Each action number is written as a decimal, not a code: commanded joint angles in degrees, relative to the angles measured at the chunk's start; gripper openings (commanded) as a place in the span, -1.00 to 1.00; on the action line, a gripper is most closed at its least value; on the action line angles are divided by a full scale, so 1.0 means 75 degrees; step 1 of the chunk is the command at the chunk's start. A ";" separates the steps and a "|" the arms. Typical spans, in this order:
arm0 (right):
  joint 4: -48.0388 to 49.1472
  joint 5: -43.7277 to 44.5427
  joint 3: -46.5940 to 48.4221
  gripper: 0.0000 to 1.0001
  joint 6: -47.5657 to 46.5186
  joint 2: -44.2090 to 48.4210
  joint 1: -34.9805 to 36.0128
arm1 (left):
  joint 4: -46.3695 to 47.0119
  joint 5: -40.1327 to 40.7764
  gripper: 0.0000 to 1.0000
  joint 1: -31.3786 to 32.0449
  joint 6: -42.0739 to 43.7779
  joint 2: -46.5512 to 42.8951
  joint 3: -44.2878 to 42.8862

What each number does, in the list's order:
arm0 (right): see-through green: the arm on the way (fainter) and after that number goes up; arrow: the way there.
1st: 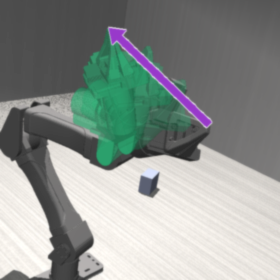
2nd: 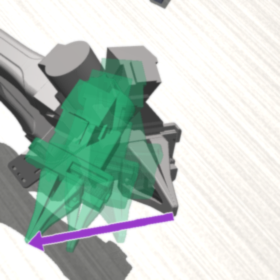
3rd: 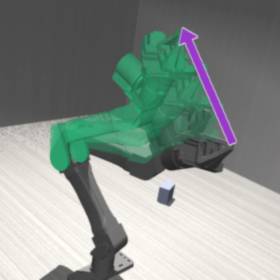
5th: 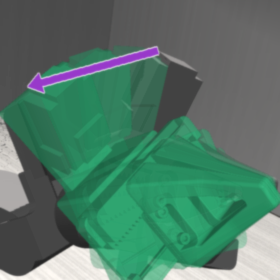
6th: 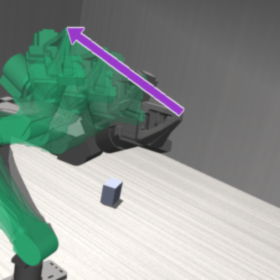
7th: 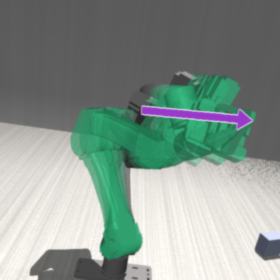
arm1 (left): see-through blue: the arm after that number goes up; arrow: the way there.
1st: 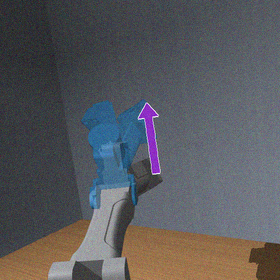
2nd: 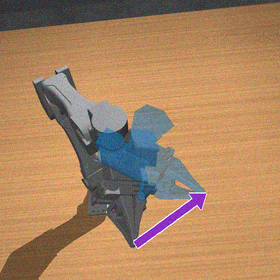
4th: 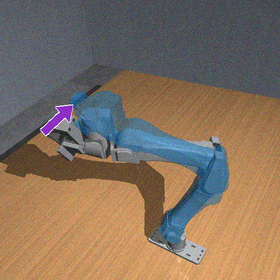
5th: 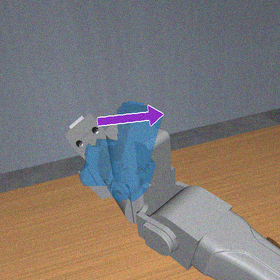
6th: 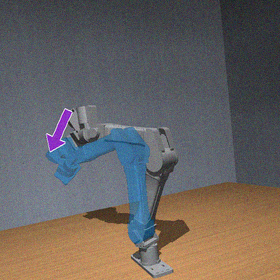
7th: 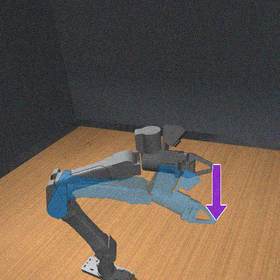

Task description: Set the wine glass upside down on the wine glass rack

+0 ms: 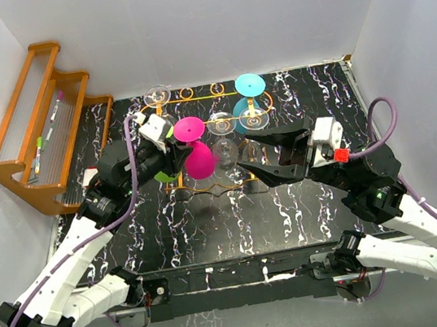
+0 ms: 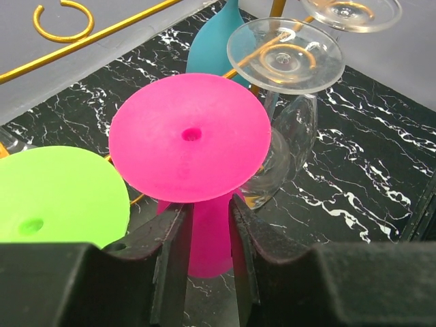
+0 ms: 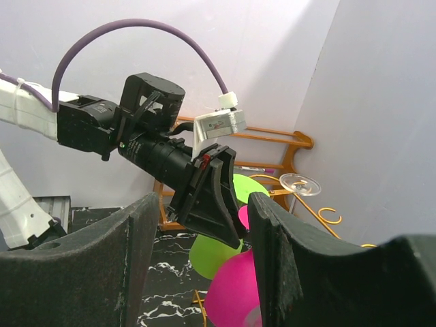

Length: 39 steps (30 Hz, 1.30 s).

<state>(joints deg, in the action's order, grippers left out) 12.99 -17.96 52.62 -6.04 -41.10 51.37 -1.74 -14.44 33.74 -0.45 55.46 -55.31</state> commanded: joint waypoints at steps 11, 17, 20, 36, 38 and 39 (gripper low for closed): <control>0.0171 0.0133 0.0120 0.18 0.0046 -0.0098 0.0051 | -0.1087 -0.0281 -0.37 0.0037 0.0737 -0.0885 -0.0346; -0.1013 0.0614 0.1296 0.96 0.0337 -0.0969 0.0042 | -0.1524 -0.0422 -0.17 -0.0189 0.1193 -0.1535 -0.0797; -0.1092 0.0631 0.1738 0.96 0.0292 -0.1314 0.0044 | -0.1573 -0.0590 -0.01 -0.0367 0.1584 -0.1833 -0.1152; -0.1285 0.1707 0.2602 0.96 0.0354 -0.1641 0.0046 | -0.6790 0.3696 0.88 -0.0536 0.2540 0.3019 -0.8693; -0.1163 0.1746 0.2501 0.96 0.0252 -0.1557 0.0045 | -0.6203 0.3816 0.93 -0.0537 0.1829 0.2880 -0.8526; -0.1118 0.1803 0.2469 0.96 0.0189 -0.1508 0.0043 | -0.6088 0.3953 0.94 -0.0542 0.1395 0.2837 -0.8580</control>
<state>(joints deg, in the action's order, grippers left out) 3.92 -5.98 70.72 -3.38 -53.25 51.40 -43.09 10.22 29.91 18.48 80.20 -116.75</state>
